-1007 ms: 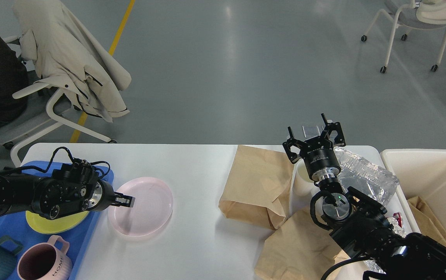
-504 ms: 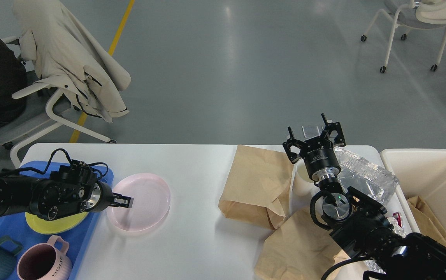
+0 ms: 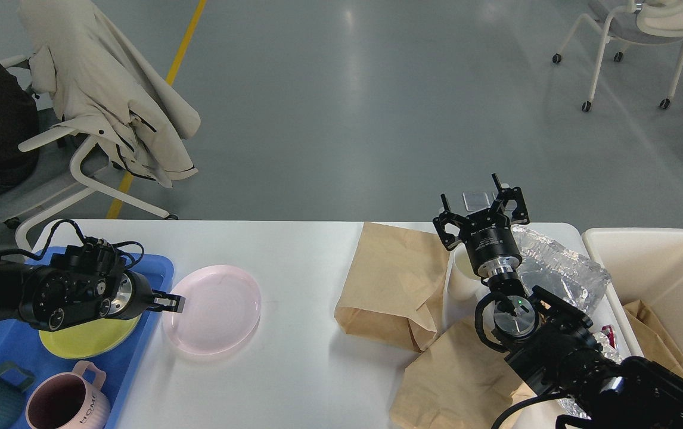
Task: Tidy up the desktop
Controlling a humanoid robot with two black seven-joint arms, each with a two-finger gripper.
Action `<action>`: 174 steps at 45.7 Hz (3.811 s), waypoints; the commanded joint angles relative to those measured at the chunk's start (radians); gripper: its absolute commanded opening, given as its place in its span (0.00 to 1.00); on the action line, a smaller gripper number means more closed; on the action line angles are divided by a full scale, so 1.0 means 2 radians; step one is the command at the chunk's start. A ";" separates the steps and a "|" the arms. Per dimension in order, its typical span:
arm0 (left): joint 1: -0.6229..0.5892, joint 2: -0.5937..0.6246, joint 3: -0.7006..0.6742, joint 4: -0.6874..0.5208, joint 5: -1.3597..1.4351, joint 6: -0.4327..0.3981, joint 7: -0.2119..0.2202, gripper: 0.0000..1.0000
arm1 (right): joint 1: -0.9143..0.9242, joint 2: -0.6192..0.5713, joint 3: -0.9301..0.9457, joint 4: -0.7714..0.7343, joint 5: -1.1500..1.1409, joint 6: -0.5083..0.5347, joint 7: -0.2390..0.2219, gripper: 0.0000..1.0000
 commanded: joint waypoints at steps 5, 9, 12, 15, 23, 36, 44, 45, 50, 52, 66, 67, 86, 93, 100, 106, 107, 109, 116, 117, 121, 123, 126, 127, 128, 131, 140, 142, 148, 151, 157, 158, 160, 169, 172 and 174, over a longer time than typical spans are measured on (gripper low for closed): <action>-0.007 0.005 -0.002 -0.001 -0.001 0.000 -0.003 0.60 | 0.000 0.000 0.000 0.000 0.000 0.000 0.000 1.00; -0.010 0.004 -0.003 -0.001 -0.001 0.000 -0.002 0.60 | 0.000 0.000 -0.001 0.000 -0.001 0.000 0.000 1.00; -0.011 -0.001 -0.002 -0.001 -0.001 0.000 -0.001 0.60 | 0.000 0.000 -0.001 0.000 0.000 0.000 0.000 1.00; -0.008 -0.003 -0.003 -0.001 -0.001 0.000 0.000 0.60 | 0.000 0.000 0.000 0.000 0.000 0.000 0.000 1.00; -0.001 -0.027 -0.002 -0.001 -0.001 0.004 0.006 0.60 | 0.000 0.000 -0.001 0.001 0.000 0.000 0.000 1.00; 0.009 -0.038 -0.002 -0.001 -0.001 0.006 0.007 0.61 | 0.000 0.000 0.000 0.001 0.000 0.000 0.000 1.00; 0.009 -0.032 0.004 -0.001 -0.001 0.006 0.004 0.61 | 0.000 0.000 0.000 0.001 0.000 0.000 0.000 1.00; 0.009 -0.032 0.005 -0.001 0.000 0.006 0.003 0.61 | 0.000 0.000 0.000 0.000 0.000 0.000 0.000 1.00; 0.009 -0.026 0.005 0.000 -0.001 0.006 -0.001 0.61 | 0.000 0.000 0.000 0.001 0.000 0.000 0.000 1.00; 0.009 -0.023 0.006 0.001 -0.001 0.006 -0.002 0.61 | 0.000 0.000 0.000 0.001 0.000 0.000 0.000 1.00; 0.009 0.002 0.007 0.001 0.000 0.004 -0.014 0.61 | 0.000 0.000 0.000 0.000 0.000 0.000 0.000 1.00; 0.009 0.004 0.007 0.002 0.000 0.004 -0.016 0.61 | 0.000 0.000 0.000 0.001 -0.001 0.000 0.000 1.00; 0.025 0.002 -0.001 0.004 -0.001 0.020 -0.010 0.61 | 0.000 0.000 0.000 0.000 -0.001 0.000 0.000 1.00; 0.028 -0.003 -0.002 0.005 -0.001 0.026 0.001 0.60 | 0.000 0.000 -0.001 0.000 0.000 0.000 0.000 1.00; 0.028 -0.014 -0.002 0.007 -0.002 0.030 0.010 0.59 | 0.000 0.000 0.000 0.000 0.000 0.000 0.000 1.00; 0.028 -0.018 -0.002 0.007 -0.002 0.030 0.013 0.58 | 0.000 0.000 0.000 0.001 0.000 0.000 0.000 1.00; 0.028 -0.019 -0.002 0.007 -0.002 0.030 0.013 0.58 | 0.000 0.000 -0.001 0.000 0.000 0.000 0.000 1.00; 0.028 -0.019 -0.002 0.007 -0.002 0.030 0.013 0.57 | 0.000 0.000 0.000 0.000 0.000 0.000 0.000 1.00; 0.028 -0.024 0.001 0.008 -0.001 0.030 0.018 0.53 | 0.000 0.000 0.000 0.000 0.000 0.000 0.000 1.00; 0.029 -0.024 0.002 0.008 -0.001 0.030 0.018 0.53 | 0.000 0.000 0.000 0.001 -0.001 0.000 0.000 1.00; 0.029 -0.024 0.004 0.008 -0.001 0.030 0.017 0.51 | 0.000 0.000 0.000 0.000 0.000 0.000 0.000 1.00; 0.029 -0.024 0.004 0.008 -0.001 0.030 0.017 0.50 | 0.000 0.000 0.000 0.000 0.000 0.000 0.000 1.00; 0.031 -0.024 0.005 0.008 0.000 0.030 0.017 0.49 | 0.000 0.000 0.000 0.000 0.000 0.000 0.000 1.00; 0.032 -0.024 0.004 0.009 0.000 0.030 0.017 0.49 | 0.000 0.000 -0.001 0.000 -0.001 0.000 0.000 1.00; 0.034 -0.024 0.003 0.010 0.000 0.031 0.018 0.49 | 0.000 0.000 0.000 0.000 0.000 0.000 0.000 1.00; 0.035 -0.024 0.003 0.012 0.000 0.031 0.018 0.49 | 0.000 0.000 0.000 0.001 0.000 0.000 0.000 1.00; 0.039 -0.024 0.001 0.013 0.000 0.034 0.018 0.43 | 0.000 0.000 0.000 0.001 -0.001 0.000 0.000 1.00; 0.039 -0.024 0.001 0.014 0.000 0.036 0.017 0.36 | 0.000 0.000 -0.001 0.000 0.000 0.000 0.000 1.00; 0.042 -0.024 0.000 0.015 0.001 0.036 0.016 0.07 | 0.000 0.000 0.000 0.000 -0.001 0.000 0.000 1.00; 0.042 -0.024 0.000 0.014 0.001 0.036 0.011 0.00 | 0.000 0.000 0.000 0.001 0.000 0.000 0.000 1.00; 0.042 -0.023 0.000 0.014 0.001 0.034 0.004 0.00 | 0.000 0.000 0.000 0.000 0.000 0.000 0.000 1.00; 0.041 -0.023 0.000 0.014 0.001 0.034 0.003 0.00 | 0.000 0.000 0.000 0.000 -0.001 0.000 0.000 1.00; 0.038 -0.023 -0.001 0.014 0.001 0.033 0.000 0.00 | 0.000 0.000 0.000 0.000 0.000 0.000 0.000 1.00; -0.013 -0.013 -0.003 0.002 -0.001 0.004 -0.024 0.00 | 0.000 0.000 0.000 0.000 -0.001 0.000 0.000 1.00; -0.061 0.005 -0.004 -0.005 -0.001 -0.040 -0.042 0.00 | 0.000 0.000 0.000 0.000 0.000 0.000 0.000 1.00; -0.096 0.027 -0.006 -0.012 -0.001 -0.072 -0.053 0.00 | 0.000 0.000 0.000 0.000 -0.001 0.000 0.000 1.00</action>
